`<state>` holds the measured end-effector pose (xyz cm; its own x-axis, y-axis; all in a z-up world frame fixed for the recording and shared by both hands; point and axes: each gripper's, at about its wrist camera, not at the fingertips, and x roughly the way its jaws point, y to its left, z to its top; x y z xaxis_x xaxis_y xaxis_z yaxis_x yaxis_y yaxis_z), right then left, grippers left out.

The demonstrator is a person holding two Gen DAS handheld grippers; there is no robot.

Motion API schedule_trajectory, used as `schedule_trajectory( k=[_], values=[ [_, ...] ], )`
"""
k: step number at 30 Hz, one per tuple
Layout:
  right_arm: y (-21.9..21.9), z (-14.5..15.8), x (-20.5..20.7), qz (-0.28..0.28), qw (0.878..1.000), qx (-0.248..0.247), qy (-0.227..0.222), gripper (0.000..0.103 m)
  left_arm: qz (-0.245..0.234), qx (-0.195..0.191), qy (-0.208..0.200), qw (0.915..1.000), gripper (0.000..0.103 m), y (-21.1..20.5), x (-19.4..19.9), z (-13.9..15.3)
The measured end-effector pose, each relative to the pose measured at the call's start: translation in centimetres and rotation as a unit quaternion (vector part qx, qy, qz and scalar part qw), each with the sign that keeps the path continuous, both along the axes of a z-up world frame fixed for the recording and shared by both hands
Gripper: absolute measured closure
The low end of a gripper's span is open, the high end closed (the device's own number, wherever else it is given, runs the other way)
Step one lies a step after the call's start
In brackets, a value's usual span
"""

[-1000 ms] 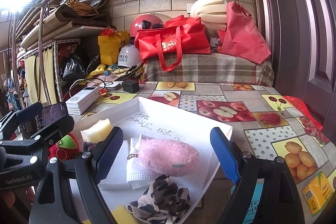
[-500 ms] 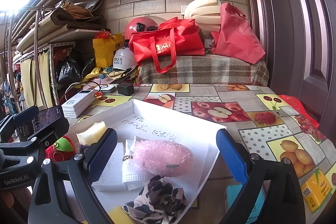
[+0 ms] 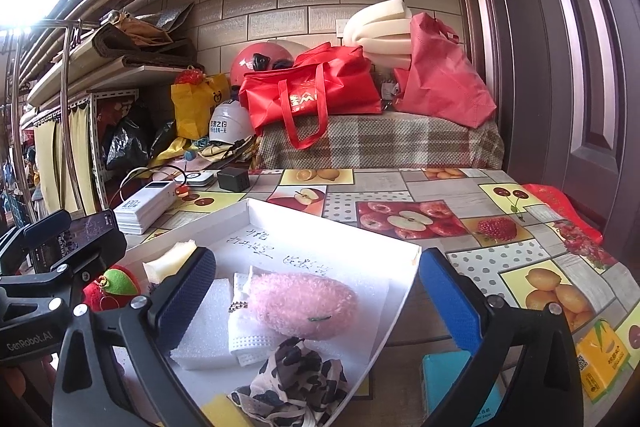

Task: Organize soft objects
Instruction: 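Move both tools from the box to the blue and yellow tissue packs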

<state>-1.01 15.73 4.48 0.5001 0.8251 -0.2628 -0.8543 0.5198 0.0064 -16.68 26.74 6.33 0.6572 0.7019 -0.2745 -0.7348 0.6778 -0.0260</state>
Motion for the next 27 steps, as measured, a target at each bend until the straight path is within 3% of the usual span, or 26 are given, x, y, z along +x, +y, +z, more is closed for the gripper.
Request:
schedule_trajectory(
  k=[8,15,27],
  values=[
    [0.0,0.0,-0.2,-0.002,1.000,0.000,-0.005,0.000,-0.001,-0.001,-0.004,1.0000,0.000,0.0,-0.1,0.1],
    [0.2,0.1,-0.4,-0.002,1.000,-0.006,-0.010,0.000,-0.013,-0.017,-0.045,0.9988,0.000,0.2,-0.8,0.7],
    [-1.6,0.2,-0.7,-0.012,1.000,0.004,-0.014,0.000,-0.009,0.006,-0.014,0.9998,0.000,-1.9,0.3,0.6]
  ],
)
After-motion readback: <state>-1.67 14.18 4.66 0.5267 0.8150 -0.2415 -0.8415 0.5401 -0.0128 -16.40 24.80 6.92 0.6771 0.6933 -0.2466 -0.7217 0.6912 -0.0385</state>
